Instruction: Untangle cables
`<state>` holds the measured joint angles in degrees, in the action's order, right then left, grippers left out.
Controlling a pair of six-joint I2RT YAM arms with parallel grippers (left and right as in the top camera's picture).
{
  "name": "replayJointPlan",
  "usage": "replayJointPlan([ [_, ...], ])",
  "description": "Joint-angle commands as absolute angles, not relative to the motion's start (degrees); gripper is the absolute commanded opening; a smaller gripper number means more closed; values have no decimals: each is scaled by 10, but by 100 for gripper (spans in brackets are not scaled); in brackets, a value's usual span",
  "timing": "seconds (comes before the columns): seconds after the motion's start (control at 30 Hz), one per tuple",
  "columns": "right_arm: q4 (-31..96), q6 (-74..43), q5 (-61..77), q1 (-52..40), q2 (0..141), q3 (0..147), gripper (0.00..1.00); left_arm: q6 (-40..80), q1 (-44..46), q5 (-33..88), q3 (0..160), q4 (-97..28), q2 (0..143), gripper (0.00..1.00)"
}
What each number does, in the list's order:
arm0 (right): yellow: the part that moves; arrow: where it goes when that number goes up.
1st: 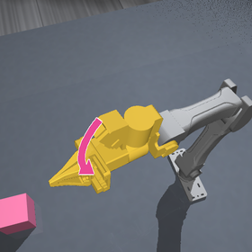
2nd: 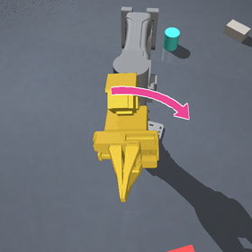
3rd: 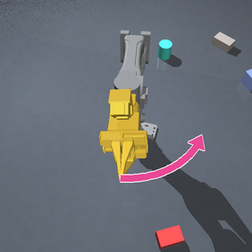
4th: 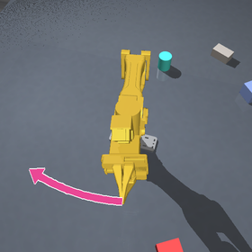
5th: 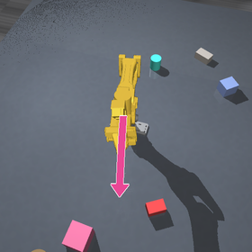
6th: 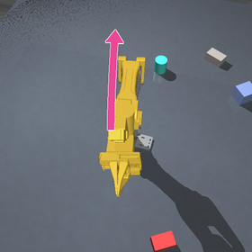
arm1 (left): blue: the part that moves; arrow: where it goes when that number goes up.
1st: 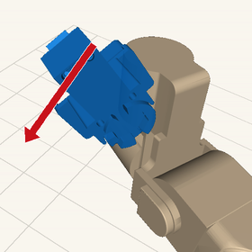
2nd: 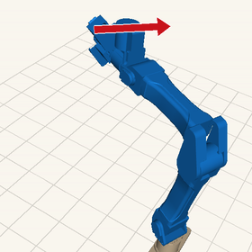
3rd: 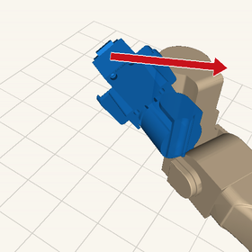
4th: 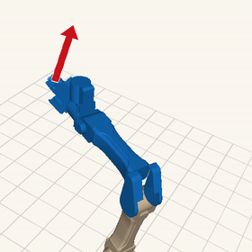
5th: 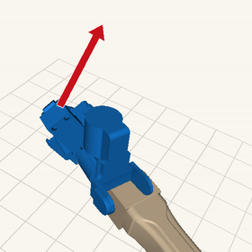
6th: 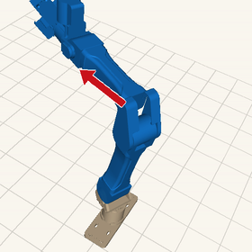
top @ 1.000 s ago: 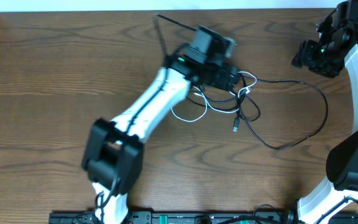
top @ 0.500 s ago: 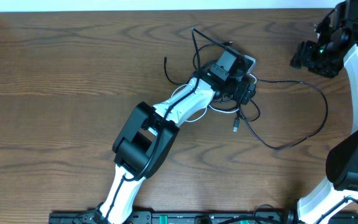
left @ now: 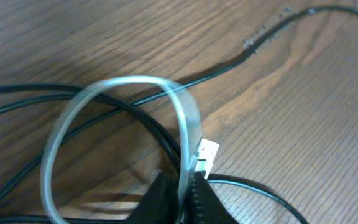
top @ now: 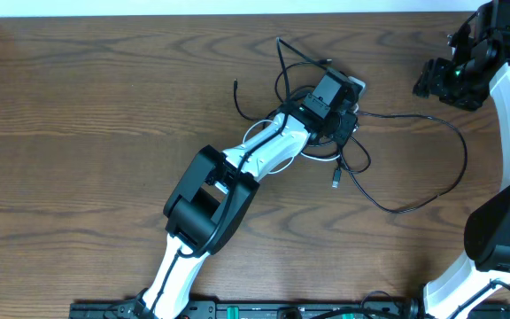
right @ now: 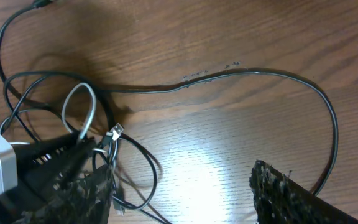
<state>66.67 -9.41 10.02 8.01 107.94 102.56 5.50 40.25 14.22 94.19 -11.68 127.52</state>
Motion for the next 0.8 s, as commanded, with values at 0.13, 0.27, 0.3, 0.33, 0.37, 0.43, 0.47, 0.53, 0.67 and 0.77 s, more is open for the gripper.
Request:
replayJointPlan([
  [0.13, 666, -85, 98, 65, 1080, 1011, 68, 67, 394, 138, 940, -170, 1223, 8],
  [0.27, 658, -85, 100, 58, 1080, 999, 69, 78, 375, 160, 940, -237, 1150, 7],
  [0.3, 654, -85, 104, 56, 1080, 994, 69, 78, 370, 172, 940, -249, 1132, 8],
  [0.33, 649, -85, 112, 56, 1080, 989, 69, 78, 364, 187, 940, -260, 1114, 7],
  [0.37, 645, -84, 124, 55, 1080, 984, 69, 78, 358, 201, 940, -268, 1096, 7],
  [0.43, 634, -60, 176, 55, 1080, 974, 69, 78, 345, 233, 940, -275, 1061, 7],
  [0.47, 629, -46, 207, 55, 1080, 971, 69, 78, 339, 248, 940, -276, 1047, 7],
  [0.53, 625, -19, 271, 55, 1080, 969, 69, 78, 328, 272, 940, -274, 1022, 7],
  [0.67, 617, 39, 408, 54, 1080, 969, 70, 83, 312, 310, 940, -269, 991, 7],
  [0.77, 604, 55, 476, 47, 1080, 969, 70, 83, 305, 336, 940, -267, 986, 8],
])
